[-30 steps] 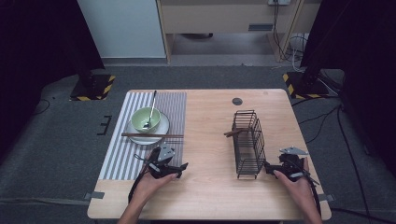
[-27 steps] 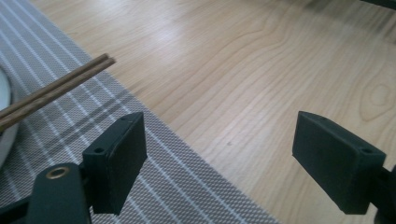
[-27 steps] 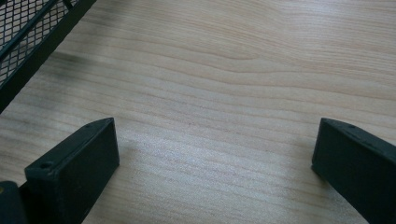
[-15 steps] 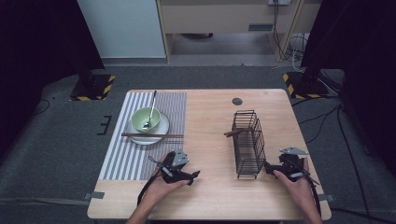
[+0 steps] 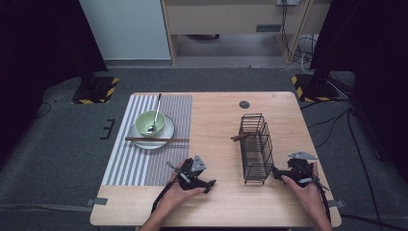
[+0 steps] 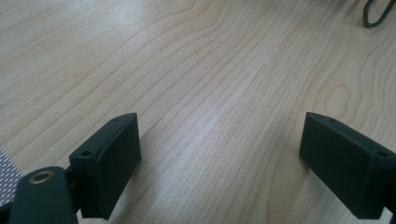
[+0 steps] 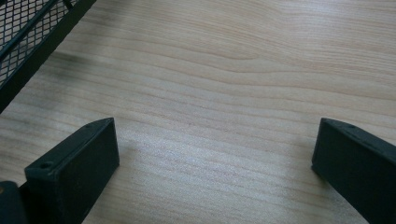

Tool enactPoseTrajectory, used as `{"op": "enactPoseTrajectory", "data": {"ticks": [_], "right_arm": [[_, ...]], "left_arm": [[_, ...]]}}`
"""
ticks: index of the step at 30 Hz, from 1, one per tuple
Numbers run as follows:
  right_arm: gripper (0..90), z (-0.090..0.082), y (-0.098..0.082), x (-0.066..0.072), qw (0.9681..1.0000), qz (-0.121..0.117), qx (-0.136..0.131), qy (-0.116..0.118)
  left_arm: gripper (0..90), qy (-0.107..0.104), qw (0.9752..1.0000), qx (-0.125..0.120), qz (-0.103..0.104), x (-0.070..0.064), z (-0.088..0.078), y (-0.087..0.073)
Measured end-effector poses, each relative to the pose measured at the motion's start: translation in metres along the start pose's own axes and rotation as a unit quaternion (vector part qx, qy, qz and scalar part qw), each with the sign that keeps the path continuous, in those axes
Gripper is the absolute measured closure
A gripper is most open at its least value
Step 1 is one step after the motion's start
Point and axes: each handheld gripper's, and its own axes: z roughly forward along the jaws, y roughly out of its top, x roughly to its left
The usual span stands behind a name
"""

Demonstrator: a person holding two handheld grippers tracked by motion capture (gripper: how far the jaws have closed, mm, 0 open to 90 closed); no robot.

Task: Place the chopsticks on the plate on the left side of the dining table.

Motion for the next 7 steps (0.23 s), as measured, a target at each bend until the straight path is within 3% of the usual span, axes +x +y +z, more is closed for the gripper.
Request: {"op": "enactPoseTrajectory", "data": {"ticks": [7], "right_arm": [[0.7, -0.0001, 0.0, 0.0001, 1.0, 0.001, 0.0, 0.0]], "left_arm": [[9.7, 0.004, 1.0, 0.003, -0.004, 0.0004, 0.0008, 0.0003]]}}
